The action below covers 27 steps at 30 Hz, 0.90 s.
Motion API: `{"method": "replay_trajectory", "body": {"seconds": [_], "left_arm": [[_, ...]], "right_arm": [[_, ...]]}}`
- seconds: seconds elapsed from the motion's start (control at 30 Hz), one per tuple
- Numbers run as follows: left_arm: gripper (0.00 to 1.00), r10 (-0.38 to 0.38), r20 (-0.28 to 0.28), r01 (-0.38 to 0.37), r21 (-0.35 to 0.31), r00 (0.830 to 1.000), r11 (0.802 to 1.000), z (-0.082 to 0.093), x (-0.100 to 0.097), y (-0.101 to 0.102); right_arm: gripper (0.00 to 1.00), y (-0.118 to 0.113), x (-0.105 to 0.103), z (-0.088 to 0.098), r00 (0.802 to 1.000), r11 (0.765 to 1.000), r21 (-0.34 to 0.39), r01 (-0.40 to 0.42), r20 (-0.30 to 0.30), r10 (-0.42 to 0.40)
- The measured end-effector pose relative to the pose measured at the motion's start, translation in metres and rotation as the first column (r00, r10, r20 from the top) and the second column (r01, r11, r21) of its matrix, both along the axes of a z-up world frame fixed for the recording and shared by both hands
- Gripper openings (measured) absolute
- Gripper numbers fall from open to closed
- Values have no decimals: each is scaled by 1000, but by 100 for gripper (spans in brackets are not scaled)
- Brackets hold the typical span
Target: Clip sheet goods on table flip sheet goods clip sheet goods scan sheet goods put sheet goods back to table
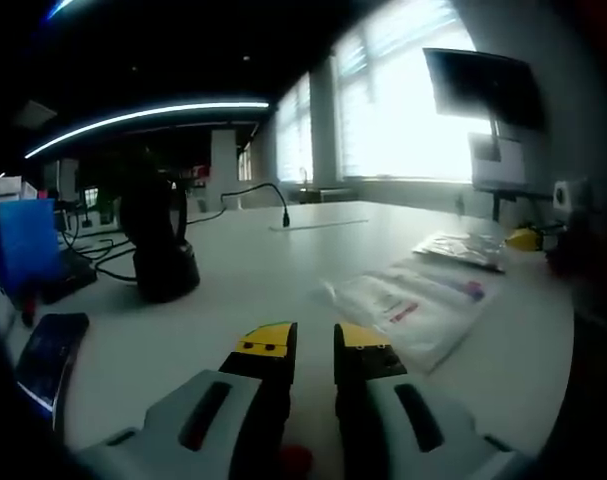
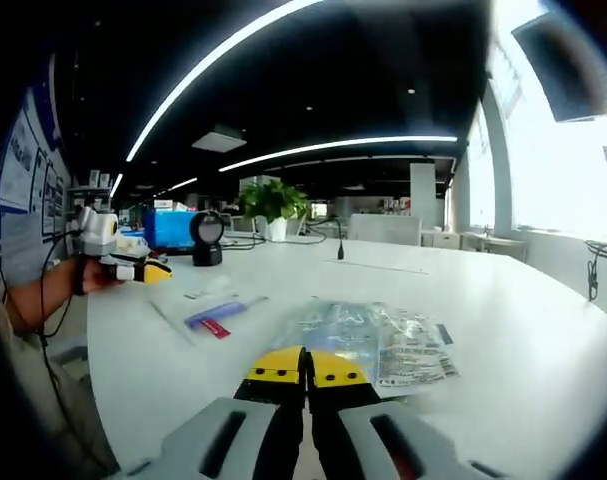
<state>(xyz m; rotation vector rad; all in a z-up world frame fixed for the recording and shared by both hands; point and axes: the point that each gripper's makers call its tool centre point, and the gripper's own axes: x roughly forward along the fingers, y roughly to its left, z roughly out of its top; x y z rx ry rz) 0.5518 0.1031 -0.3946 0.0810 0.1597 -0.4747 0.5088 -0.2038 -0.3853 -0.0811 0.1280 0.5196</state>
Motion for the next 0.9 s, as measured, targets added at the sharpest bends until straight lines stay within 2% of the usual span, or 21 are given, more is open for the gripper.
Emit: {"method": "replay_trajectory", "body": {"seconds": [0.17, 0.33, 0.57, 0.73, 0.9], "left_arm": [[7, -11, -15, 10, -25, 1000, 1000, 1, 0, -1], [8, -28, -67, 23, -82, 997, 996, -1, 3, 0], [13, -64, -131, 55, -70, 989, 996, -10, 3, -7], [14, -67, -138, 58, -63, 988, 996, -10, 4, -7], [15, -76, -119, 66, -89, 990, 994, 5, 3, -10]], "right_arm": [[0, 2, 0, -2, 1000, 1000, -21, -3, 3, 3], [0, 3, -1, -2, 1000, 1000, -21, -5, 2, 5], [0, 3, 0, -2, 1000, 1000, -27, -5, 2, 5], [0, 4, -1, -1, 1000, 1000, -31, -5, 6, 6], [0, 5, -1, -1, 1000, 1000, -29, -8, 10, 8]]}}
